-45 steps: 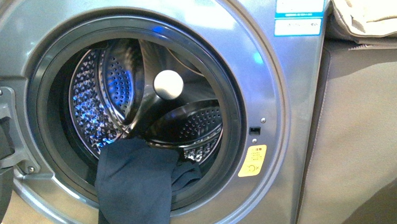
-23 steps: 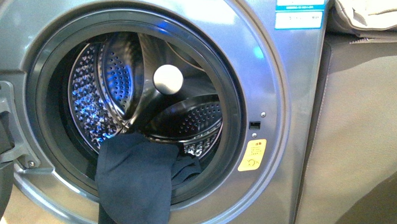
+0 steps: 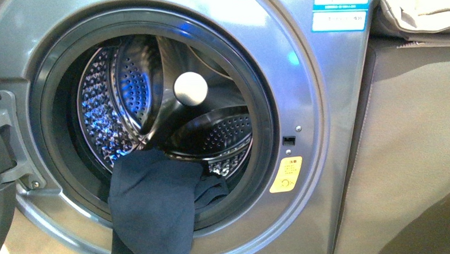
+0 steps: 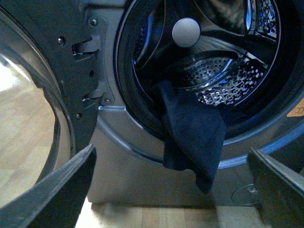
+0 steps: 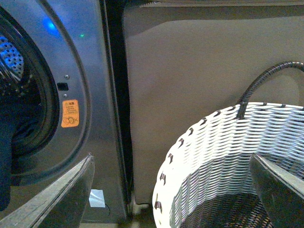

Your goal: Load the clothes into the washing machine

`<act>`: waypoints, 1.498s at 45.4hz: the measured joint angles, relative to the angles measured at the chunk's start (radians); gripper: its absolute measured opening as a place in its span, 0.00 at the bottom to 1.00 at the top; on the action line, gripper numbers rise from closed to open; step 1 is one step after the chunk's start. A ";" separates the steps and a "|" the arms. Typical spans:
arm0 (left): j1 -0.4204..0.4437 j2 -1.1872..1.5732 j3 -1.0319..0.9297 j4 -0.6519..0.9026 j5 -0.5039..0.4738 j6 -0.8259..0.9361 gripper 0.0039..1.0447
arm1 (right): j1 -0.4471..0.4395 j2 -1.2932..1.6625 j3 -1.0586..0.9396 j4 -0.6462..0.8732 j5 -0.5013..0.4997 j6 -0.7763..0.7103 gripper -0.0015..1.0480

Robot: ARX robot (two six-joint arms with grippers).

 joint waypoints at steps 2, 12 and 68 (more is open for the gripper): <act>0.000 0.000 0.000 0.000 0.000 0.000 0.95 | 0.000 0.000 0.000 0.000 0.000 0.000 0.93; 0.000 0.000 0.000 0.000 0.000 0.000 0.94 | 0.000 0.000 0.000 0.000 0.000 0.000 0.93; 0.000 0.000 0.000 0.000 0.000 0.000 0.94 | 0.000 0.000 0.000 0.000 0.000 0.000 0.69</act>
